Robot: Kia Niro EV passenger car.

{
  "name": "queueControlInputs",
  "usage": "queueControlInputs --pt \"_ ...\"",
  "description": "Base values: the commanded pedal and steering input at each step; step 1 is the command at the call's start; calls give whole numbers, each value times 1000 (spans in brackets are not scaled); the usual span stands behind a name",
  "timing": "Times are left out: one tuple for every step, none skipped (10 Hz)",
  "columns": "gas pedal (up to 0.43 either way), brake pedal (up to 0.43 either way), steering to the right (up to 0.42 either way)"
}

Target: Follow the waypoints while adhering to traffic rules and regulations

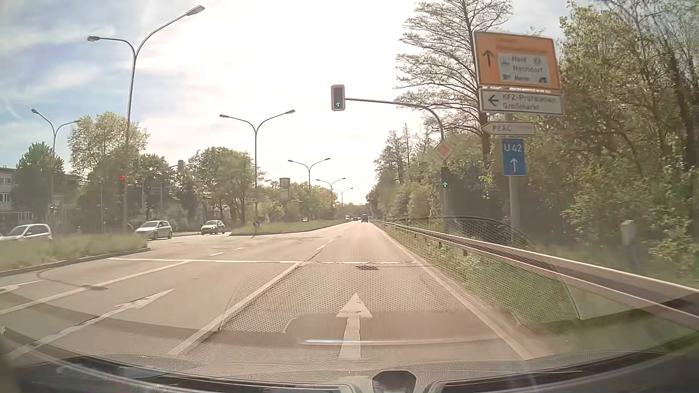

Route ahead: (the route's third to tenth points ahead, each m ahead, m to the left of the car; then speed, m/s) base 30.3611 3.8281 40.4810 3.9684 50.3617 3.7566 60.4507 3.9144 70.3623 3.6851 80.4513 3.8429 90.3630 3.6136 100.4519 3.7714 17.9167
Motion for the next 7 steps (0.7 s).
queueControlInputs --pt "59 0 -2" --pt "59 0 -2" --pt "59 0 -1" --pt "59 0 -1" --pt "59 0 -1" --pt "59 0 -1" --pt "59 0 -1"
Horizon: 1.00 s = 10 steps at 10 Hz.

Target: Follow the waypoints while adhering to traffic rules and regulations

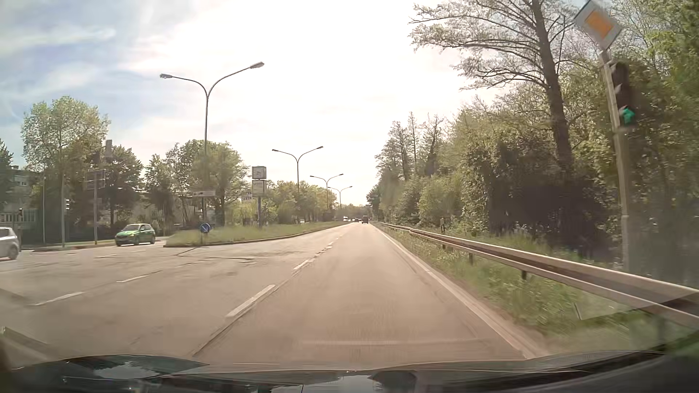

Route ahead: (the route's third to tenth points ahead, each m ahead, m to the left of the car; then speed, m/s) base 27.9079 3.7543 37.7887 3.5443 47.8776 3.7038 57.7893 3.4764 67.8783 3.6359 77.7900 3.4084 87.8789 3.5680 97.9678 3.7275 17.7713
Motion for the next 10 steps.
queueControlInputs --pt "59 0 -1" --pt "59 0 -1" --pt "59 0 -1" --pt "59 0 -1" --pt "59 0 -1" --pt "59 0 -1" --pt "67 0 -1" --pt "67 0 -1" --pt "67 0 -1" --pt "67 0 -1"
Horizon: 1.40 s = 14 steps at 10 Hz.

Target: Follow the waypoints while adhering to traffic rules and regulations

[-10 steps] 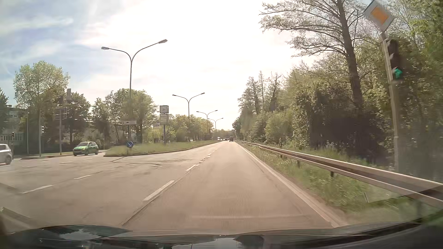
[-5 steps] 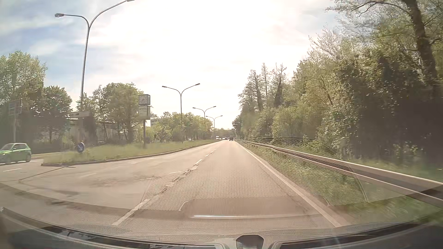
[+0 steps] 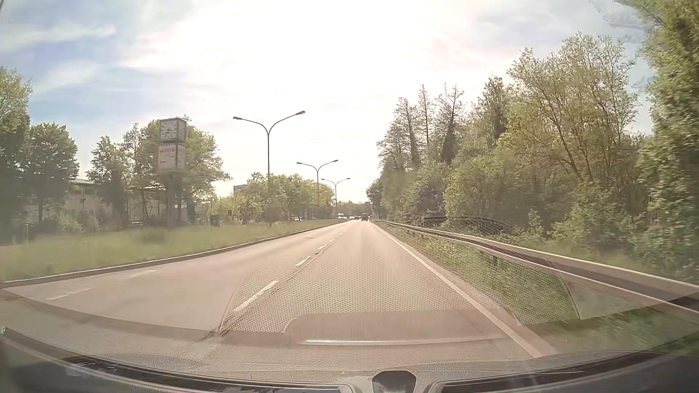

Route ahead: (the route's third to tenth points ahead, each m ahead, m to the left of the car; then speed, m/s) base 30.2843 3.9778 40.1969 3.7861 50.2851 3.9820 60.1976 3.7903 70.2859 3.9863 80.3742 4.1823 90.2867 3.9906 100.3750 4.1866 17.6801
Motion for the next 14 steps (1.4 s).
queueControlInputs --pt "87 0 -1" --pt "87 0 -1" --pt "87 0 -1" --pt "87 0 -1" --pt "87 0 -1" --pt "87 0 -1" --pt "87 0 -1" --pt "87 0 -1" --pt "87 0 -1" --pt "87 0 -1" --pt "87 0 -1" --pt "87 0 -1" --pt "87 0 -1" --pt "87 0 -1"
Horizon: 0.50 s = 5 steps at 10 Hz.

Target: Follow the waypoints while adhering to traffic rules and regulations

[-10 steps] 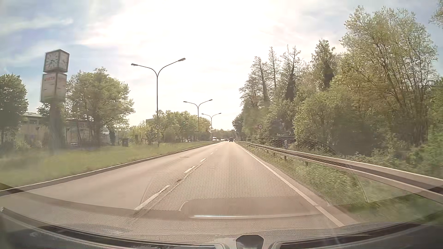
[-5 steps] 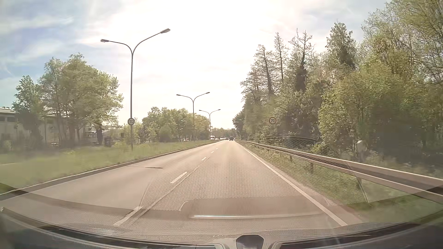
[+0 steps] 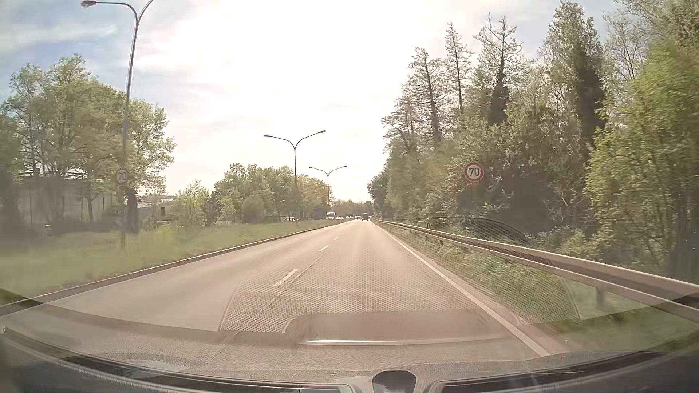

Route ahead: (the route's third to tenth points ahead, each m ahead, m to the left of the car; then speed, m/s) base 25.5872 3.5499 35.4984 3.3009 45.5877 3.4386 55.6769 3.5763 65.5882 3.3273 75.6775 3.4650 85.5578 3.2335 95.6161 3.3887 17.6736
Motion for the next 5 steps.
queueControlInputs --pt "87 0 -1" --pt "87 0 -1" --pt "87 0 -1" --pt "87 0 -1" --pt "87 0 -1"
